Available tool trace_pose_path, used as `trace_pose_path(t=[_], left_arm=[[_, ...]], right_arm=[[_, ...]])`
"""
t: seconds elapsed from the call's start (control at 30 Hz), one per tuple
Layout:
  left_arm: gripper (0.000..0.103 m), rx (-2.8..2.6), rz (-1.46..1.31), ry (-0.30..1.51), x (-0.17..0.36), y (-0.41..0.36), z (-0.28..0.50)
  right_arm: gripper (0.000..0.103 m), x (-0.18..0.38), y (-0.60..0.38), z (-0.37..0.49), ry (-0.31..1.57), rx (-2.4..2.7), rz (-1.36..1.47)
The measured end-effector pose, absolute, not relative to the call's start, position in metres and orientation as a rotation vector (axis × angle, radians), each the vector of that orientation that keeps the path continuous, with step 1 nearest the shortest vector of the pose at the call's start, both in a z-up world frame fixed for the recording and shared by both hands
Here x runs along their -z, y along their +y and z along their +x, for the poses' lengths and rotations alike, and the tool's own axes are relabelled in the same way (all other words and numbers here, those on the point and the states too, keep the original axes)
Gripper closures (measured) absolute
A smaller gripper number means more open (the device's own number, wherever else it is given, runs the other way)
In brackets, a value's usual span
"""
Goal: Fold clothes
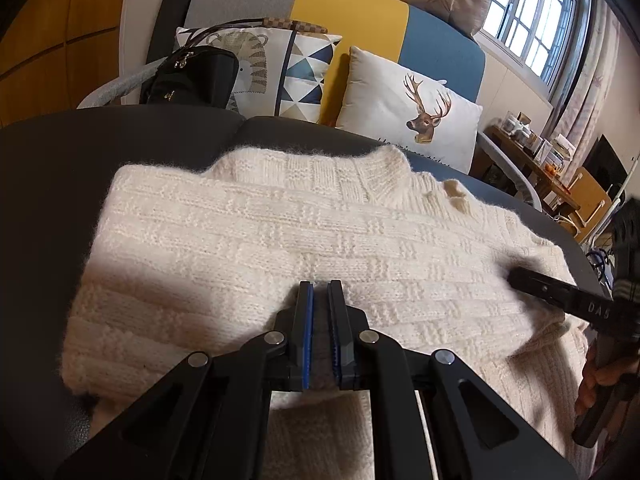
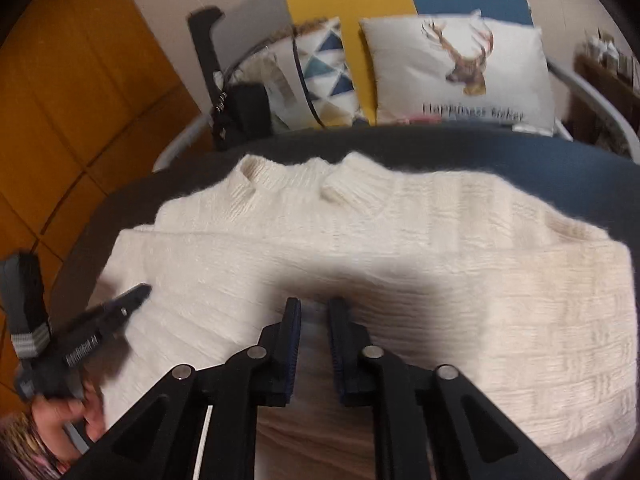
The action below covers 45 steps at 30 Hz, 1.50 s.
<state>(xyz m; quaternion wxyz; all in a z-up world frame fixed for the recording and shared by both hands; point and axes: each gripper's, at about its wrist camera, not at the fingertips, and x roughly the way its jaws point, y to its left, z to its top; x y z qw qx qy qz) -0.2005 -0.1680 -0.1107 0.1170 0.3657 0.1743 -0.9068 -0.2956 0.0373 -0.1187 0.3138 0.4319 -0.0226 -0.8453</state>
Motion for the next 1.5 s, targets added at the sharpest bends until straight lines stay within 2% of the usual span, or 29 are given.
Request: trace_pose_path(t=[0.03,0.1,0.2,0.23,0.27,0.37,0.5,0.63,0.77,0.9,0.97,1.03,1.13,1.27,1.3,1.5], left_arm=[[0.094,2.654,1.071,0.508,0.111,-0.168,-0.2],[0.094,2.651,1.072,0.494,0.111,-0.167,-0.201],[0.094,2.643,1.073,0.465,0.11,-0.165,-0.202],[0.094,2.641,1.073,0.458,0.11,-0.164,-0.202],[0.094,2.64,1.073,0.452,0.11,-0.164,-0.202],[0.094,2.638,1.073,0.452,0.11,-0.164,-0.202],[0.094,2.638,1.072,0.454,0.109,-0.163,-0.201],[0.094,2.637,1.073,0.451,0.109,-0.163,-0.201],[0.094,2.636,1.072,0.447,0.109,-0.162,-0.201],[0.094,2.637,1.072,0.448,0.109,-0.163,-0.201],[0.094,2.636,1.07,0.444,0.109,-0.162,-0.201],[0.094,2.636,1.069,0.442,0.11,-0.162,-0.201],[0.094,2.637,1.066,0.44,0.11,-0.162,-0.201],[0.094,2.639,1.059,0.446,0.111,-0.162,-0.2],[0.094,2.64,1.057,0.446,0.111,-0.162,-0.2],[0.094,2.64,1.051,0.443,0.112,-0.161,-0.199]], right_arm=[[0.099,0.119,0.047,-0.296,-0.078,2.257,1.136],[0.099,0.118,0.066,-0.3,-0.166,2.319,1.165],[0.092,0.108,0.072,-0.293,-0.231,2.349,1.177],[0.082,0.103,0.071,-0.288,-0.24,2.34,1.159],[0.081,0.099,0.068,-0.283,-0.245,2.323,1.131],[0.081,0.093,0.05,-0.274,-0.189,2.252,1.087],[0.084,0.109,0.037,-0.275,-0.015,2.232,1.153],[0.084,0.111,0.043,-0.281,-0.036,2.202,1.166],[0.083,0.091,0.041,-0.285,0.041,2.224,1.123],[0.083,0.076,0.041,-0.318,-0.027,2.254,1.136],[0.083,0.077,0.031,-0.336,0.01,2.261,1.153],[0.087,0.078,0.019,-0.352,0.061,2.267,1.164],[0.088,0.09,-0.001,-0.371,0.087,2.229,1.187],[0.089,0.112,-0.026,-0.386,0.212,2.235,1.216],[0.093,0.114,-0.029,-0.388,0.236,2.249,1.202],[0.093,0.121,-0.022,-0.401,0.14,2.35,1.154]])
